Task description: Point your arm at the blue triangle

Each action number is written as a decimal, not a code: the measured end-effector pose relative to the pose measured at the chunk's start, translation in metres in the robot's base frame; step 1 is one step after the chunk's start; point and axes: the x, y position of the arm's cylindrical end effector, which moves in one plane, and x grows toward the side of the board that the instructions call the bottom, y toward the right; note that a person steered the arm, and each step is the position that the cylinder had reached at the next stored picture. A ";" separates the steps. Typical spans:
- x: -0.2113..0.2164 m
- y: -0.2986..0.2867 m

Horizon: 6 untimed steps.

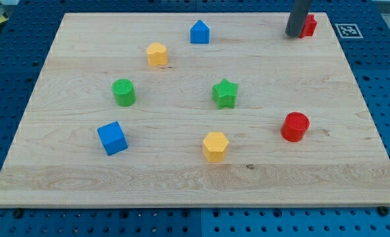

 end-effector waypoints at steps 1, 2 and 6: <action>0.003 -0.034; -0.005 -0.100; -0.005 -0.244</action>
